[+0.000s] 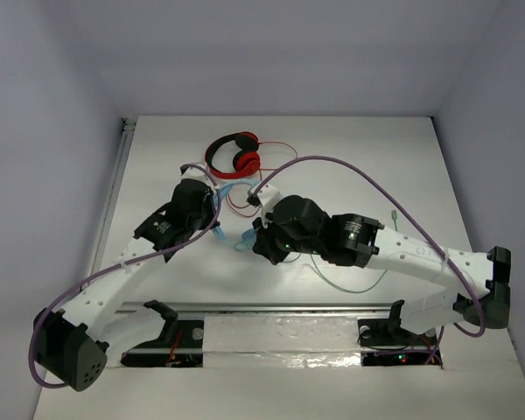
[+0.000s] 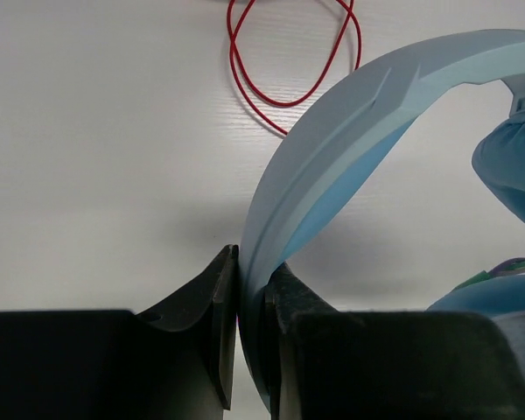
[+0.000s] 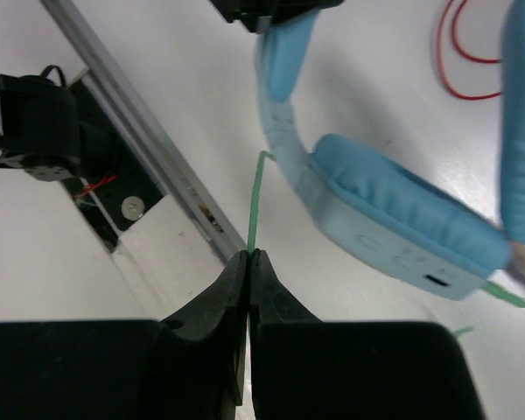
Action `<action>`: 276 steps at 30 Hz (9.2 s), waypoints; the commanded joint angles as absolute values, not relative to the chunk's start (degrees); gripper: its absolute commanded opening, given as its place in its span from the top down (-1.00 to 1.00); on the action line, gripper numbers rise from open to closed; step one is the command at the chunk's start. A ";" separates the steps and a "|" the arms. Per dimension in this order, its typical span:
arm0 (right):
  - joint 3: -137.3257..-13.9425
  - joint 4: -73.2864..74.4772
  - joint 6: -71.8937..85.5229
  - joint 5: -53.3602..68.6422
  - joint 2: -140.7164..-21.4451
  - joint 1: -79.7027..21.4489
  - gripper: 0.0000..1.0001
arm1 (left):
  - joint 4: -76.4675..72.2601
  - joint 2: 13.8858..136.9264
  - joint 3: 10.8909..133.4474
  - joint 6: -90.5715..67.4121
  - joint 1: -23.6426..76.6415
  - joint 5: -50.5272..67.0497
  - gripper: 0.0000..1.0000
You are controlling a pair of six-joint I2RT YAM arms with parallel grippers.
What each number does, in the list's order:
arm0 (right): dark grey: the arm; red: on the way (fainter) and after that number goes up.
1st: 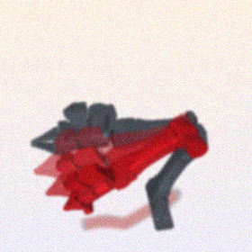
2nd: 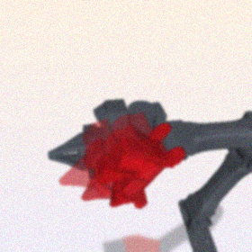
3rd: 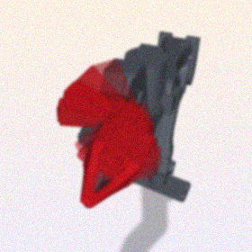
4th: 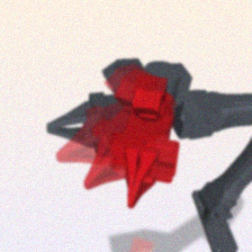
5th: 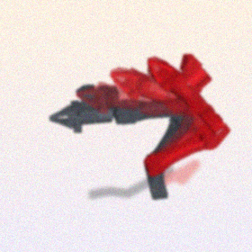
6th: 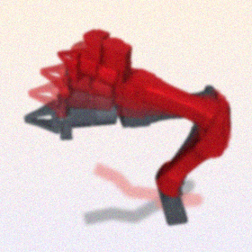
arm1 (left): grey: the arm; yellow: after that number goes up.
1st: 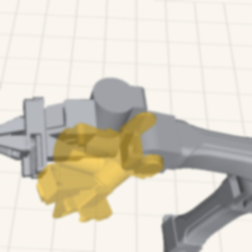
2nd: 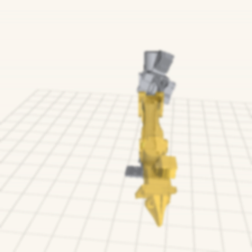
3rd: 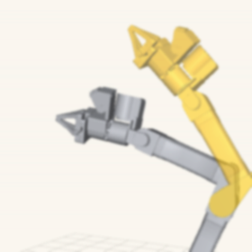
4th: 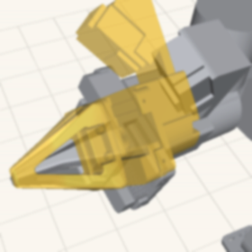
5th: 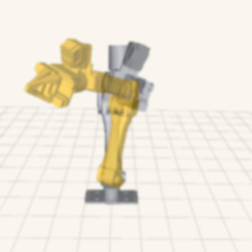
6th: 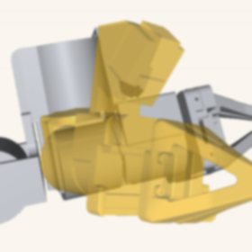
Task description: Wrap the headphones
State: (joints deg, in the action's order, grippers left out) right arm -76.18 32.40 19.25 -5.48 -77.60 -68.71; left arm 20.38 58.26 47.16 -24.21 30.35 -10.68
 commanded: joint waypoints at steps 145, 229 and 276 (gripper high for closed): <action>-41.03 4.82 23.03 -16.69 -34.44 -51.94 1.00 | 17.48 60.47 58.10 -14.24 21.71 38.42 1.00; -19.17 -18.99 39.10 -5.19 -54.15 -48.87 -0.13 | 15.82 59.41 74.70 -18.63 28.65 32.70 1.00; -25.30 -19.61 53.35 -4.29 -63.45 -74.08 0.92 | -17.32 58.46 50.02 -45.36 23.38 1.80 1.00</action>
